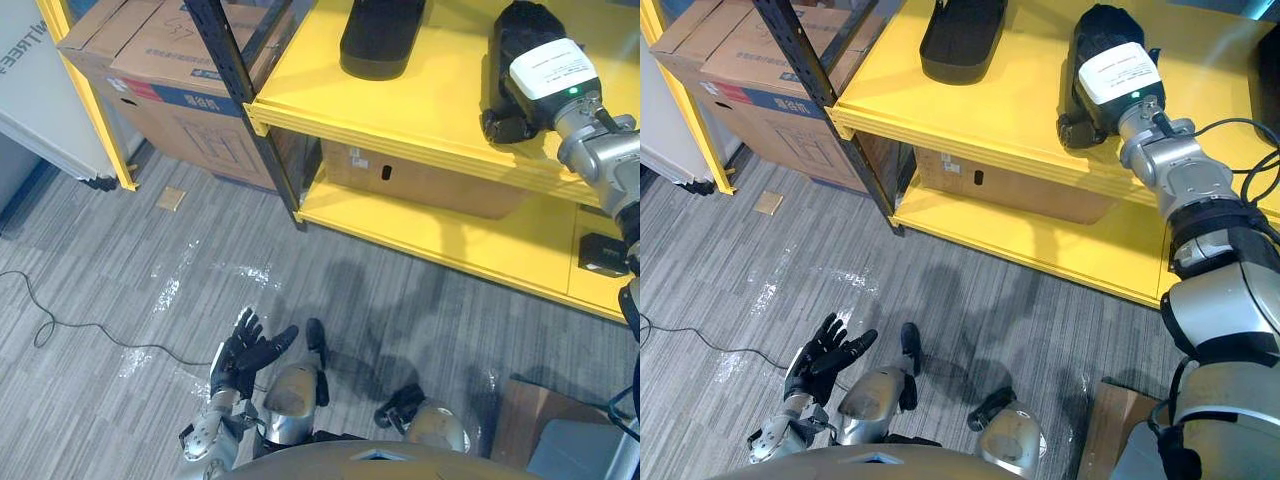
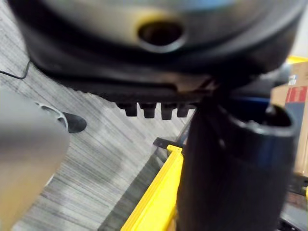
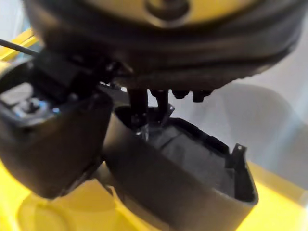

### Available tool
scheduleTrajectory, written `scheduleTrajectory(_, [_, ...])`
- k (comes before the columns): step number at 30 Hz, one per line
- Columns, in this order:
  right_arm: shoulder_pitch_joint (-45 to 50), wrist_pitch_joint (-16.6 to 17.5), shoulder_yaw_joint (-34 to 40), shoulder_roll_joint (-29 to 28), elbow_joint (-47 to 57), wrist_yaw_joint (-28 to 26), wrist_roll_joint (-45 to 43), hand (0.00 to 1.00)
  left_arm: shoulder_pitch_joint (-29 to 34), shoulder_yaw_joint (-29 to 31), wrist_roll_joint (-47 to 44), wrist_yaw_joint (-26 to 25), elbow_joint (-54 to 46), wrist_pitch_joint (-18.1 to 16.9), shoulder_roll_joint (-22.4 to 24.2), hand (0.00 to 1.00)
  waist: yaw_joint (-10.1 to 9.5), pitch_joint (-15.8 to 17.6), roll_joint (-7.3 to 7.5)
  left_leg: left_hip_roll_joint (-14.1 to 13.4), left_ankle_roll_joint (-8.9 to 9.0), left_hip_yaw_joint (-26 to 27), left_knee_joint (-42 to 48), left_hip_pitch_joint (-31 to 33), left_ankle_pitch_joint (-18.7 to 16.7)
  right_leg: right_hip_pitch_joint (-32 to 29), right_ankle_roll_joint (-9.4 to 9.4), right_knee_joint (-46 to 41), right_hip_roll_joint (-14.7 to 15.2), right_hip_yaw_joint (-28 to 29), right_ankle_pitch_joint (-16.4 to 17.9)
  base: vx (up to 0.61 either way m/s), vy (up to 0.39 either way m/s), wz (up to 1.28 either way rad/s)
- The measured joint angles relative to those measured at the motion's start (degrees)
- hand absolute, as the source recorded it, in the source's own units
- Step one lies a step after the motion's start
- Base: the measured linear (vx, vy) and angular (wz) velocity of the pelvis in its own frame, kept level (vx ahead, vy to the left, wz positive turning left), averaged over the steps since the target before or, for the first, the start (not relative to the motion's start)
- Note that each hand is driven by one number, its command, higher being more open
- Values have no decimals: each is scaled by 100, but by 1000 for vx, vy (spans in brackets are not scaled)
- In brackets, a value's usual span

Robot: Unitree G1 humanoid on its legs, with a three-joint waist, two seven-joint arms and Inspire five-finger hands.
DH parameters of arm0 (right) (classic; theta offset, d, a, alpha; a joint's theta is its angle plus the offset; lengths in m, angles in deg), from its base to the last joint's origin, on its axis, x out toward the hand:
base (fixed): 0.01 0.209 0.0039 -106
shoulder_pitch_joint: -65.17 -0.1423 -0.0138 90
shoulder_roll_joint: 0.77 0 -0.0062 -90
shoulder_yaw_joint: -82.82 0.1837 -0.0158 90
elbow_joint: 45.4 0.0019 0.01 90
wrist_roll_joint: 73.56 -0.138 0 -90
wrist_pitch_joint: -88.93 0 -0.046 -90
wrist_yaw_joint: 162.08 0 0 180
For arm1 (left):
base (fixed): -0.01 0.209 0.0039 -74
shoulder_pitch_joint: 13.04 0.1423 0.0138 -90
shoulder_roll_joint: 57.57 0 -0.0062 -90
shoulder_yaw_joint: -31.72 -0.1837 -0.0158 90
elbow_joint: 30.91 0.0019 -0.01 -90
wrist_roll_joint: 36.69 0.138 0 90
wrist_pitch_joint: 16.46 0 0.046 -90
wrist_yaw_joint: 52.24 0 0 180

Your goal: Walk over and take three plastic housings, then place them on the shelf

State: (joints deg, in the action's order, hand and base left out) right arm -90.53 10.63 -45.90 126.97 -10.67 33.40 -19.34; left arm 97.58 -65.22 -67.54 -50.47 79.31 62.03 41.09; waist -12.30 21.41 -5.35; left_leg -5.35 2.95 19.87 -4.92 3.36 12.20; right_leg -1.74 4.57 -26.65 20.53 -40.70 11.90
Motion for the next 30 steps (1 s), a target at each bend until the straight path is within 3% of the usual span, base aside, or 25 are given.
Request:
scheduleTrajectory(9, [193,-41,129,2,320,12,121,100,2,-5,6,-2,0,18,-6,100,36,-24,15,-57,19,21,-15,-90,-17,139,0,192,-123,3,-87,4,-12,-1])
scheduleTrajectory(12, [220,-291,156,2,403,-1,87,100,0,-7,155,-34,1,24,-5,100,73,-25,15,-87,20,31,-17,-155,-19,239,5,314,-196,-4,-142,19,-20,-2])
scheduleTrajectory(19, [374,-1114,746,-63,595,18,-792,100,6,-140,225,-130,42,54,-4,100,107,-141,17,-144,47,34,-20,-288,-41,433,12,491,-305,-26,-195,9,-19,-1])
scheduleTrajectory(23, [429,-1264,1104,-223,670,-66,-1462,100,2,-163,225,-188,74,67,0,100,166,-303,23,-207,53,74,-20,-374,-91,598,21,800,-470,-17,-325,29,-13,-8])
scheduleTrajectory(27, [763,-1388,1609,-227,1198,-537,-2420,100,8,-147,228,-264,136,68,1,100,206,-539,73,-233,65,107,-20,-425,-143,705,51,1002,-562,-13,-390,35,-18,-2])
scheduleTrajectory(30, [1052,-1349,1770,-228,1668,-934,-2557,100,21,-118,228,-303,240,86,1,100,282,-604,143,-239,65,162,-19,-454,-149,732,58,1048,-579,5,-402,35,-21,-5])
